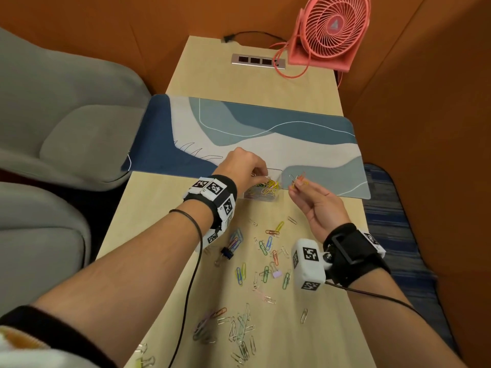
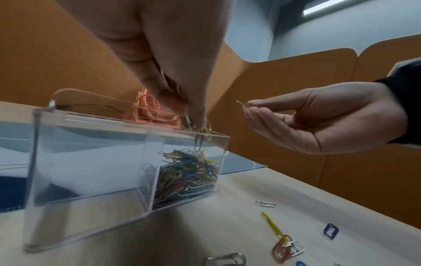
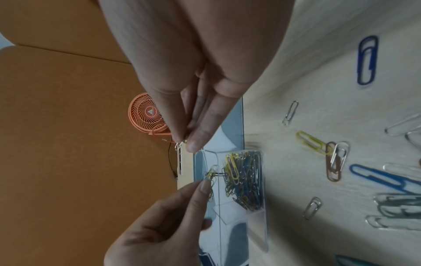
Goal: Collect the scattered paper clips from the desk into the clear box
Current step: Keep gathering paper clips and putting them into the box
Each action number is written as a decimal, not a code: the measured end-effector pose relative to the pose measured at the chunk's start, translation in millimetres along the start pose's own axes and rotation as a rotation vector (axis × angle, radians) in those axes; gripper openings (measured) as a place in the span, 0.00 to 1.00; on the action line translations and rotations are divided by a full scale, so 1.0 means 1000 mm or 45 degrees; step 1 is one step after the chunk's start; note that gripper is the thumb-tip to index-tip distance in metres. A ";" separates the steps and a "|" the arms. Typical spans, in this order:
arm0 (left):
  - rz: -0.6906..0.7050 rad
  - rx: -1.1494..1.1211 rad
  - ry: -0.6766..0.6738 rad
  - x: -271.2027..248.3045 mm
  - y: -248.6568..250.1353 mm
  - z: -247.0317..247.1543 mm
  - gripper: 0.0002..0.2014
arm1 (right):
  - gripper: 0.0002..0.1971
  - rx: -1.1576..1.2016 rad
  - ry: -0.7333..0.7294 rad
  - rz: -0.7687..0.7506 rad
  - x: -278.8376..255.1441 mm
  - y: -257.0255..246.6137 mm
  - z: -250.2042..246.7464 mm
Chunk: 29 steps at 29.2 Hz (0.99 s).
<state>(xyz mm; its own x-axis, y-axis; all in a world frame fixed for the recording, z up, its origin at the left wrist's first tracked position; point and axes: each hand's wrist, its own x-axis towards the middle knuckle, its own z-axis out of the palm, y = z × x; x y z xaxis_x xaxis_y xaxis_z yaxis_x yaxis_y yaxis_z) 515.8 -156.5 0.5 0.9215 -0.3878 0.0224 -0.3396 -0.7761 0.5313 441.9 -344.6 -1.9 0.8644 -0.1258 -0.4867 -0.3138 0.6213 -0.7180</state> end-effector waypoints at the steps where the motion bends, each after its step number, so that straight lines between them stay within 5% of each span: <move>1: -0.008 0.004 -0.003 0.001 0.000 0.002 0.05 | 0.15 -0.025 0.005 0.000 0.001 -0.001 0.000; 13: 0.076 -0.207 0.057 -0.008 -0.008 0.010 0.07 | 0.12 -0.481 0.039 -0.195 0.010 -0.004 0.015; 21: -0.003 -0.191 0.489 -0.042 -0.032 -0.003 0.08 | 0.04 -1.731 -0.071 -0.786 0.034 0.001 0.038; 29: -0.221 -0.296 0.589 -0.100 -0.068 0.007 0.11 | 0.09 -2.305 -0.123 -0.836 0.036 0.010 0.057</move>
<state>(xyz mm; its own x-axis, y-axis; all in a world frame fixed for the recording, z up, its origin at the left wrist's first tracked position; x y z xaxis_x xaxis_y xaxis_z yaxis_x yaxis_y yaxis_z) 445.2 -68.6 -44.0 0.9649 0.0365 0.2602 -0.1726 -0.6587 0.7323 492.0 -298.7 2.1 0.9943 0.1058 0.0128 0.1032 -0.9258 -0.3636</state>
